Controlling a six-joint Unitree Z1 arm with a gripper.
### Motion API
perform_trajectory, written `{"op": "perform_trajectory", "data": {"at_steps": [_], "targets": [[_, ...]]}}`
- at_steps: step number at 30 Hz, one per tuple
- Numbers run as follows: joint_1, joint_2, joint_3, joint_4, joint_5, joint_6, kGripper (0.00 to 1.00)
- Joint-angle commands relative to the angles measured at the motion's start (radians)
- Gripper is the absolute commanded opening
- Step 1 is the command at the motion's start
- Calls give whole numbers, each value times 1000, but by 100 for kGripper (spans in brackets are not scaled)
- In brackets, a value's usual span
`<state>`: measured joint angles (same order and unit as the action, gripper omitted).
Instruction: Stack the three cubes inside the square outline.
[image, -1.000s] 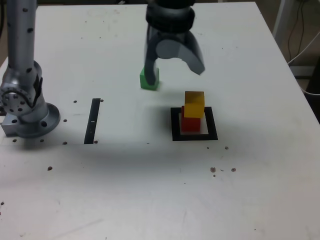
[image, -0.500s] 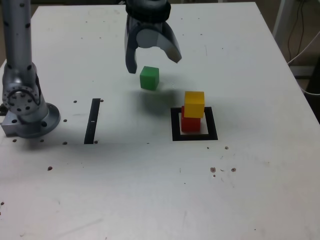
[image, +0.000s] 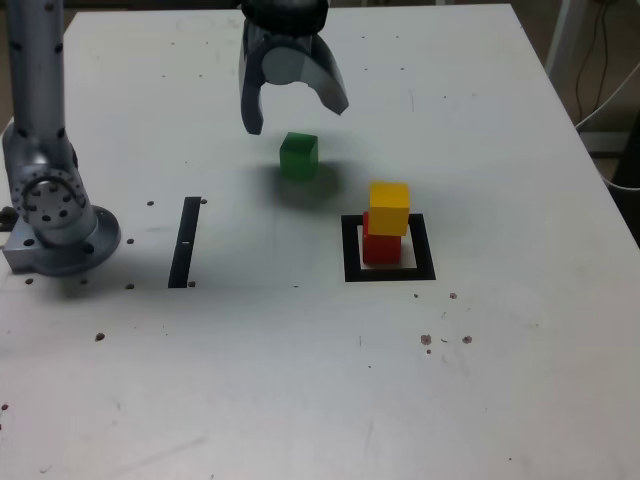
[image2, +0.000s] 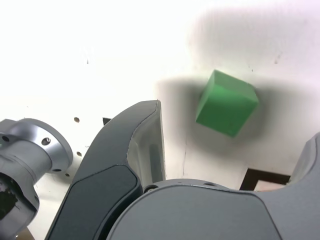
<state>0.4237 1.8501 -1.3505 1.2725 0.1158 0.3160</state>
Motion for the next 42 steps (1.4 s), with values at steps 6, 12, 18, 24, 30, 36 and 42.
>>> {"op": "perform_trajectory", "data": {"at_steps": [6,12,18,24,30,36,42], "targets": [[15,21,-15,-6,13,32,99],[17,36,-23,-29,34,152,99],[18,54,-24,-59,52,340,99],[18,63,-11,-77,57,397,99],[17,69,13,-99,56,399,98],[15,111,31,-127,49,389,97],[6,154,33,-147,48,374,93]]}}
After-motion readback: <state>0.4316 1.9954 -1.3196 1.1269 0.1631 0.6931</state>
